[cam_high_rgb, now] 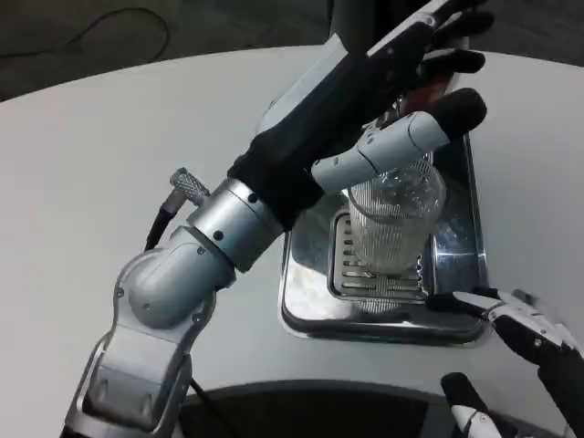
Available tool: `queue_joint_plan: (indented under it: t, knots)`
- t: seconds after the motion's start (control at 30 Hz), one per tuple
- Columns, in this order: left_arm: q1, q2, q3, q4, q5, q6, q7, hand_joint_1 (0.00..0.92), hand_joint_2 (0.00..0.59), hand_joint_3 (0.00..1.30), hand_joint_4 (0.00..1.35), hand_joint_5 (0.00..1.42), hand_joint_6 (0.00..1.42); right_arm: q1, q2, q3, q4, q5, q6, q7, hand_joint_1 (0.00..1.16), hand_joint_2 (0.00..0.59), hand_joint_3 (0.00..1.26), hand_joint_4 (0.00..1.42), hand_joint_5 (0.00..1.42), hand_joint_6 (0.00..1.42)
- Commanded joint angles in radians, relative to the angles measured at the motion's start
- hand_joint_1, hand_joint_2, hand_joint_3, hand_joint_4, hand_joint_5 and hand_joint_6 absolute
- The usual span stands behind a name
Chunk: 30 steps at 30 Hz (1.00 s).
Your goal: Grasp the cup under the faucet to collect the drink, then remove the cup.
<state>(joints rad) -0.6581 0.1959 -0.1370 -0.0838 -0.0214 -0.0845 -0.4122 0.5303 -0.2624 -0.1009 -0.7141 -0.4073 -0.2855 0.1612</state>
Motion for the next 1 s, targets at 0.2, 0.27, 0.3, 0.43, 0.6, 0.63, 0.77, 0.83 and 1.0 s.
queue_joint_plan:
  t: [0.2, 0.27, 0.3, 0.43, 0.6, 0.63, 0.77, 0.83, 1.0]
  knots:
    - [0.013, 0.015, -0.001, 0.012, 0.010, -0.012, -0.006, 0.130, 0.094, 0.19, 0.15, 0.25, 0.14, 0.015, 0.011, 0.004, -0.004, -0.001, -0.011, -0.008, 0.61, 0.479, 0.29, 0.23, 0.12, 0.02]
    - [0.013, 0.024, -0.001, 0.012, 0.023, -0.021, -0.003, 0.125, 0.096, 0.21, 0.18, 0.26, 0.15, 0.014, 0.012, 0.004, -0.003, -0.001, -0.012, -0.007, 0.61, 0.479, 0.29, 0.23, 0.12, 0.02]
    - [0.014, 0.030, -0.002, 0.013, 0.031, -0.028, -0.002, 0.125, 0.096, 0.21, 0.18, 0.26, 0.15, 0.013, 0.012, 0.003, -0.002, 0.000, -0.011, -0.007, 0.61, 0.479, 0.29, 0.23, 0.12, 0.02]
    - [0.016, 0.045, -0.006, 0.018, 0.057, -0.051, -0.003, 0.112, 0.100, 0.22, 0.20, 0.27, 0.16, 0.010, 0.012, 0.003, -0.001, 0.001, -0.010, -0.006, 0.61, 0.479, 0.29, 0.23, 0.13, 0.02]
    - [0.019, 0.063, -0.010, 0.029, 0.074, -0.077, -0.009, 0.109, 0.101, 0.23, 0.21, 0.28, 0.16, 0.009, 0.014, 0.005, -0.003, 0.001, -0.009, -0.007, 0.61, 0.479, 0.29, 0.23, 0.13, 0.02]
    - [0.019, 0.065, -0.010, 0.032, 0.076, -0.081, -0.010, 0.107, 0.102, 0.23, 0.21, 0.28, 0.16, 0.009, 0.014, 0.005, -0.003, 0.000, -0.009, -0.007, 0.61, 0.479, 0.29, 0.23, 0.13, 0.02]
    - [0.022, 0.087, -0.015, 0.049, 0.094, -0.111, -0.021, 0.102, 0.103, 0.23, 0.21, 0.28, 0.16, 0.004, 0.016, 0.005, -0.003, 0.001, -0.005, -0.006, 0.61, 0.479, 0.29, 0.23, 0.13, 0.02]
    - [0.025, 0.097, -0.019, 0.056, 0.102, -0.124, -0.024, 0.097, 0.104, 0.23, 0.20, 0.27, 0.14, 0.003, 0.016, 0.005, -0.004, 0.002, -0.004, -0.006, 0.61, 0.479, 0.29, 0.23, 0.13, 0.02]
    - [0.032, 0.123, -0.028, 0.076, 0.124, -0.166, -0.026, 0.088, 0.102, 0.23, 0.20, 0.25, 0.11, -0.004, 0.019, 0.011, -0.003, 0.001, 0.001, -0.005, 0.61, 0.479, 0.29, 0.23, 0.13, 0.02]
